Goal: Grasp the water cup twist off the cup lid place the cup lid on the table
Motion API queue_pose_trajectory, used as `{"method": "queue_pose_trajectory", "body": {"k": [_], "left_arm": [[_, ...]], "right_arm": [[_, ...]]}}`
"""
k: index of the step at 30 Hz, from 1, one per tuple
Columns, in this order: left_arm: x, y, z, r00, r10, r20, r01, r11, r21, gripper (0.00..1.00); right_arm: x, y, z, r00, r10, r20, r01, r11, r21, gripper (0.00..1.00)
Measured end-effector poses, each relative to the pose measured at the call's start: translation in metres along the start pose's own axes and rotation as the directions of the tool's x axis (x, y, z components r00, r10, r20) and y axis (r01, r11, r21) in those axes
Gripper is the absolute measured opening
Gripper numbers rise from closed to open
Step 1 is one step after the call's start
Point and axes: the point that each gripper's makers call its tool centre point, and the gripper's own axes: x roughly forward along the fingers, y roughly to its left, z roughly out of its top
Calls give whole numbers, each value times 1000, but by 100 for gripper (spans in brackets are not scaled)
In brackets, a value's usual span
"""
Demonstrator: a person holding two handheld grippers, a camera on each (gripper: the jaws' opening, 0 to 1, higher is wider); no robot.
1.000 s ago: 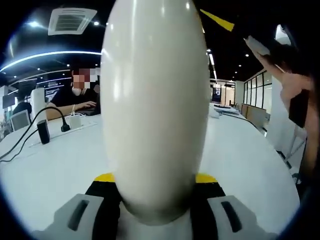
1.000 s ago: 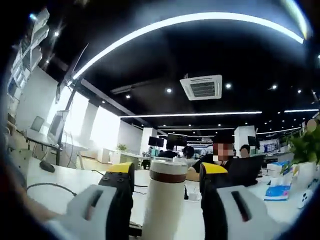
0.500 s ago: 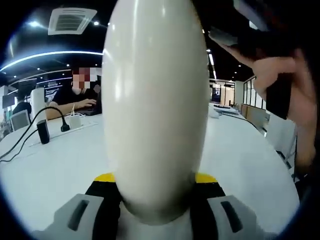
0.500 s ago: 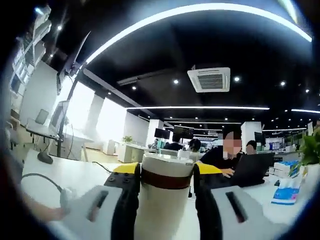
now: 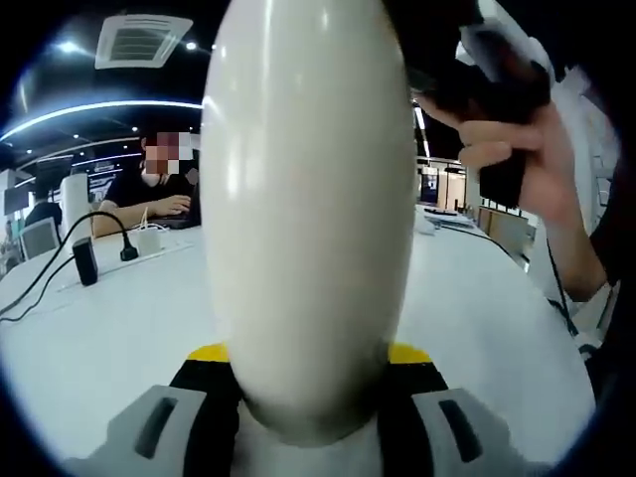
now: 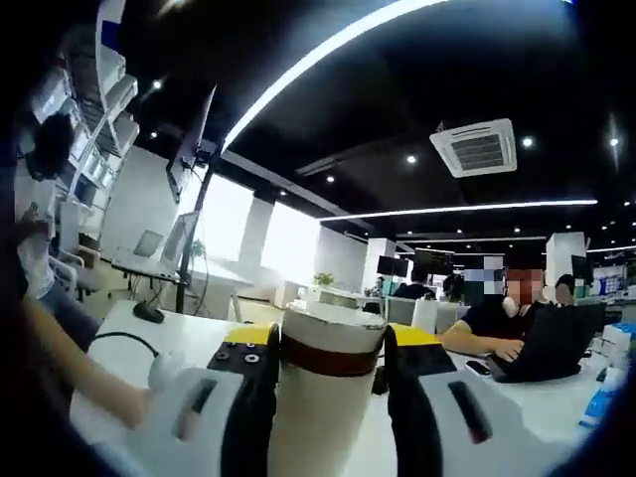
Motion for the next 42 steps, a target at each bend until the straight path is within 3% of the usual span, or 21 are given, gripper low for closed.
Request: {"method": "queue_pose_trajectory", "body": {"k": [13,22,29,35,36,42], "left_arm": [[-2,-3,0,1000,1,0,-1,1000,-1,55],[-2,-4,0,1000,-1,0,1,1000,-1,55],[-2,-4,0,1000,-5,1,5,1000,0,55],[-1,-2,0,1000,-7,1,7,1000,1,55],[-1,-2,0,1000,-7,1,7,1000,0,55],[-1,2,0,1000,-7,1,7,1000,0,55]], "right_arm": [[0,3,-1,979,203,32,-204,977,56,45],[2,4,-1,937,334,106,-347,924,162,44],[2,6,-1,892,435,126,-451,873,183,44],[1,7,-1,831,529,170,-556,805,208,44],[1,7,-1,828,535,171,-561,801,209,44],[1,8,0,752,629,196,-659,717,227,44]]}}
